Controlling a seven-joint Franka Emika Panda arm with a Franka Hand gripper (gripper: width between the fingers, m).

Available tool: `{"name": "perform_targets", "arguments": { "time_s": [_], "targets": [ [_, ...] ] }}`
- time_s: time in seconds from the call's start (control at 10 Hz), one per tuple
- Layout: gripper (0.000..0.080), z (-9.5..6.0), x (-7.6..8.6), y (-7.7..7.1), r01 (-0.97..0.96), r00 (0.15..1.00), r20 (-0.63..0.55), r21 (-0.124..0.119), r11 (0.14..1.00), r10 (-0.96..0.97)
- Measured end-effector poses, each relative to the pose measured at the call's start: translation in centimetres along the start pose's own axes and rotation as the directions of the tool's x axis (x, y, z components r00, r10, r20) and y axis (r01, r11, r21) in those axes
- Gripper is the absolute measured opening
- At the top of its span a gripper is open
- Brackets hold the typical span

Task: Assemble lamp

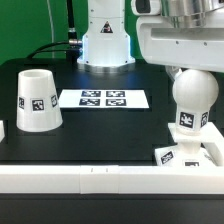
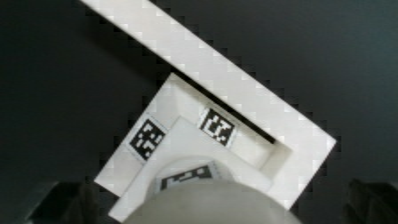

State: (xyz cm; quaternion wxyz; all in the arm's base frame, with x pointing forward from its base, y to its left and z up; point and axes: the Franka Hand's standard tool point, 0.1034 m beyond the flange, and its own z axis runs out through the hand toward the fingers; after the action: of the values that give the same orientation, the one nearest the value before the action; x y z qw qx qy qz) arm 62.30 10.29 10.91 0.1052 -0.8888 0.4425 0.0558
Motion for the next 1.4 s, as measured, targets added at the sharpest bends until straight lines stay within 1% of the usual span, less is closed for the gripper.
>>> {"name": "perform_targets", "arguments": {
  "time_s": [0.1,0.2,0.3,0.4,0.5,0.6,0.7,0.9,1.0,1.2,1.3,1.4],
  "targets": [
    [0.0699,-0.1,0.1,0.3,0.138,0.99,-0.002,-0.016,0.99,-0.138],
    [0.0699,-0.2,0.5,0.7,0.272,0.962,-0.006,-0.045,0.961,-0.272],
    [0.0699,-0.3,0.7,0.9,0.356,0.934,-0.011,-0.062,0.932,-0.358],
    [0.0699,-0.4,0.8,0.9,0.458,0.887,-0.015,-0.087,0.885,-0.461],
    [0.0699,-0.4,0.9,0.9,0.569,0.819,-0.014,-0.11,0.815,-0.573],
    [0.0699,-0.4,0.8,0.8,0.634,0.769,-0.008,-0.121,0.764,-0.64],
    [0.0699,-0.5,0.7,0.6,0.674,0.734,-0.005,-0.123,0.728,-0.68],
    [0.0699,-0.8,0.9,0.2,0.844,0.524,0.023,-0.152,0.515,-0.852],
    [0.0699,-0.9,0.9,0.0,0.897,0.421,0.039,-0.166,0.41,-0.906],
    [0.0699,-0.8,1.0,0.1,0.951,0.279,0.066,-0.159,0.266,-0.958],
    [0.0699,-0.8,1.1,0.2,0.964,0.228,0.074,-0.155,0.214,-0.971],
    [0.0699,-0.8,1.1,0.2,0.978,0.157,0.086,-0.149,0.143,-0.984]
  ]
}}
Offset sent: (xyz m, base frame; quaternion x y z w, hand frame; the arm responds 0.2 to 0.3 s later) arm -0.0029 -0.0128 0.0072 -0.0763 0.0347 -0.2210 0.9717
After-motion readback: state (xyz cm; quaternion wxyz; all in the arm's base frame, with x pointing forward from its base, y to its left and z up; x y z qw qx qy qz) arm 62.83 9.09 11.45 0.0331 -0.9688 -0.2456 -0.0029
